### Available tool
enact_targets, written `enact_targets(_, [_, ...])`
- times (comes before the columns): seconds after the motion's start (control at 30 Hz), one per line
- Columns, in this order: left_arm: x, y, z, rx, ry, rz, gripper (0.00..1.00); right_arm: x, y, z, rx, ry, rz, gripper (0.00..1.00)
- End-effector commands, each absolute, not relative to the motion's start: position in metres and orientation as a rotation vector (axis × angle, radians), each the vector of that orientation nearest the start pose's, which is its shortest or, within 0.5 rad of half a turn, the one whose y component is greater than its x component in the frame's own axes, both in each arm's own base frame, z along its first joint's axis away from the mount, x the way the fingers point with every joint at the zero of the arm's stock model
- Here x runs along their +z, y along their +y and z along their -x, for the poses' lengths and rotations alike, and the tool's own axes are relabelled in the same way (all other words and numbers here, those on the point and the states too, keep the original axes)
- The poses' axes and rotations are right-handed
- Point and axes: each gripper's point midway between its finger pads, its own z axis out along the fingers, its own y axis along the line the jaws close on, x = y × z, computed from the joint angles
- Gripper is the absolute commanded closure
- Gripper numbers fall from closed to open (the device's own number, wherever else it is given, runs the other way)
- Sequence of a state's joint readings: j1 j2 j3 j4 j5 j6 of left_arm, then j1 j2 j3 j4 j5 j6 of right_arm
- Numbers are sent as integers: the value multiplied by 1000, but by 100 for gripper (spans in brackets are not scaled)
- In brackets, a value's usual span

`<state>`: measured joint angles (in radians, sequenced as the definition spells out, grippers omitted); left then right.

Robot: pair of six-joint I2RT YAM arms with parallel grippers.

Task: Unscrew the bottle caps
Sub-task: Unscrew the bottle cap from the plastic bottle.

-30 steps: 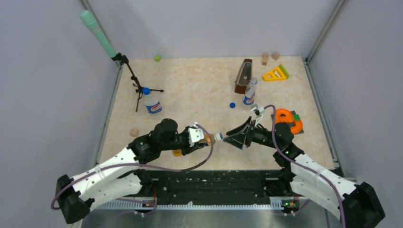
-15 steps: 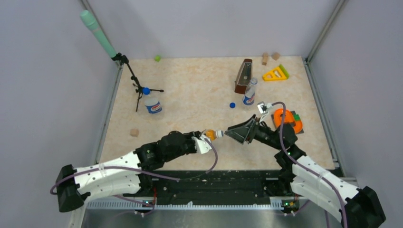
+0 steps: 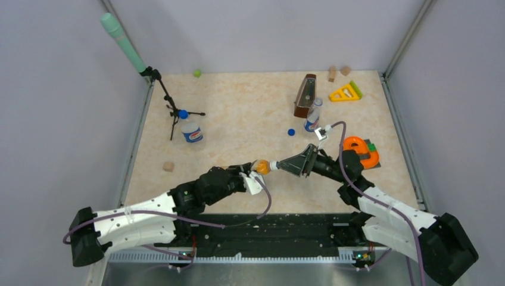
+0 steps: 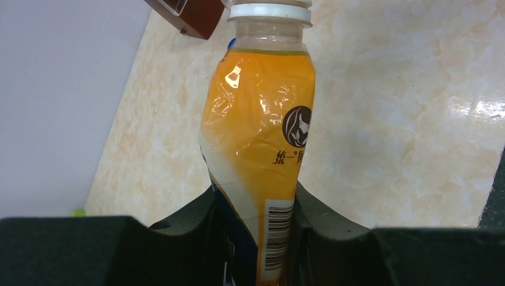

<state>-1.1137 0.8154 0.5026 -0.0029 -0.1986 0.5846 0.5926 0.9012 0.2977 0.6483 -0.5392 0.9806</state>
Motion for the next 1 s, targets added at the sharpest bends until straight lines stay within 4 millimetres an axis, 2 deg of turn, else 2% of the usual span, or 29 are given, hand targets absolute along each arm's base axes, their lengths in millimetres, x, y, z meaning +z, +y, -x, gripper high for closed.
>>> enact_targets(0.0, [194, -262, -191, -185, 1296, -1296, 100, 253, 274, -180, 1687, 1659, 221, 42])
enact_targets(0.23, [192, -263, -191, -183, 1305, -1300, 100, 252, 273, -180, 1680, 1653, 227, 44])
enact_targets(0.37, [194, -265, -191, -192, 1299, -1301, 100, 246, 275, -181, 1667, 1671, 239, 52])
enact_targets(0.63, [194, -264, -191, -192, 1303, -1299, 100, 238, 279, -179, 1669, 1706, 278, 53])
enact_targets(0.8, [191, -265, -190, -201, 1306, -1300, 100, 232, 278, -181, 1639, 1729, 287, 78])
enact_targets(0.97, [189, -272, -185, -253, 1320, -1313, 100, 232, 277, -176, 1624, 1703, 342, 92])
